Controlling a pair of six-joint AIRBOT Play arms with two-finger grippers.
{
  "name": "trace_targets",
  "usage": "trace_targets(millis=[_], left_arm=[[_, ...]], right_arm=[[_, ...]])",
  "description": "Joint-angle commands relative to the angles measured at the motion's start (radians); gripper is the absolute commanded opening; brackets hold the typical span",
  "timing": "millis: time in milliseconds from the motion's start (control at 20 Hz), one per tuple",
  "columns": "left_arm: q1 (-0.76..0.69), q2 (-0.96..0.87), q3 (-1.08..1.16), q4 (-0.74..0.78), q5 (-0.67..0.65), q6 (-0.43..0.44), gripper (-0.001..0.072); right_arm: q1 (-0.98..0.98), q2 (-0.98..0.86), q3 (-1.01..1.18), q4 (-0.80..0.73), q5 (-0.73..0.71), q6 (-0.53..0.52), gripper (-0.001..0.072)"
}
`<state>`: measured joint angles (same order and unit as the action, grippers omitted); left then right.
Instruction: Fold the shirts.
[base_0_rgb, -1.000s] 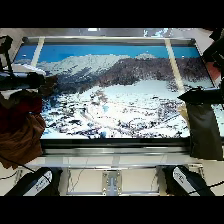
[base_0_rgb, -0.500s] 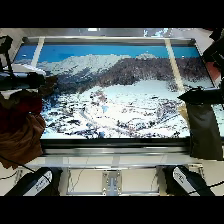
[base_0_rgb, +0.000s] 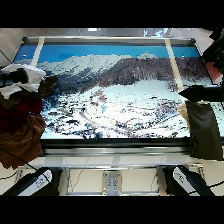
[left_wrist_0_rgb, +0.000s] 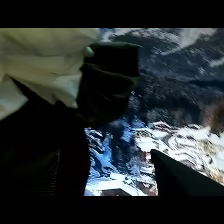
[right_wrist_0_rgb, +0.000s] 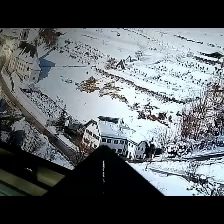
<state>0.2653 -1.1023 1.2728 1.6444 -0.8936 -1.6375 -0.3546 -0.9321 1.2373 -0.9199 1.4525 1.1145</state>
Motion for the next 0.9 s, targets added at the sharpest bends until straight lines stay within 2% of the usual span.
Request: trace_targets(millis=[0,50,100,200,300,350,450,500,700,750,800,850], left_arm=[[0.182,-0.099,0.0,0.056,0.167,-0.425,0.0645],[0.243,-0.141,0.0,-0.029,0.2,-0.487,0.0646],[0.29,-0.181,0.0,-0.11,0.232,-0.502,0.0646],[0.364,-0.261,0.0,-0.231,0.3,-0.502,0.0646],[0.397,-0.33,0.001,-0.266,0.359,-0.489,0.0647],[0.398,-0.361,0.001,-0.266,0.391,-0.443,0.0647],[0.387,-0.428,0.009,-0.266,0.465,-0.346,0.0647],[0.377,-0.469,0.032,-0.266,0.473,-0.322,0.0647],[0.336,-0.62,0.174,-0.266,0.465,-0.317,0.0645],[0.325,-0.646,0.209,-0.266,0.465,-0.317,0.0625],[0.317,-0.661,0.23,-0.266,0.465,-0.317,0.0438],[0.309,-0.664,0.238,-0.266,0.476,-0.317,0.0087]], right_arm=[[0.001,0.0,0.001,0.024,-0.096,0.002,0.0018],[0.001,0.0,0.001,0.029,-0.097,0.002,0.0018],[0.001,0.0,0.001,0.029,-0.104,0.002,0.0019],[0.001,0.0,0.001,0.031,-0.11,0.002,0.002],[0.001,0.0,0.001,0.049,-0.11,0.006,0.0038],[0.001,0.0,0.001,0.068,-0.112,0.019,0.0105],[0.001,0.0,0.001,0.105,-0.125,0.056,0.0378],[0.001,0.0,0.001,0.12,-0.138,0.072,0.0396],[0.001,0.0,0.001,0.193,-0.194,0.083,0.0395],[0.001,0.0,0.001,0.212,-0.208,0.083,0.0379],[0.001,0.0,0.001,0.227,-0.223,0.083,0.0379],[0.001,0.0,0.001,0.24,-0.235,0.083,0.0379]])
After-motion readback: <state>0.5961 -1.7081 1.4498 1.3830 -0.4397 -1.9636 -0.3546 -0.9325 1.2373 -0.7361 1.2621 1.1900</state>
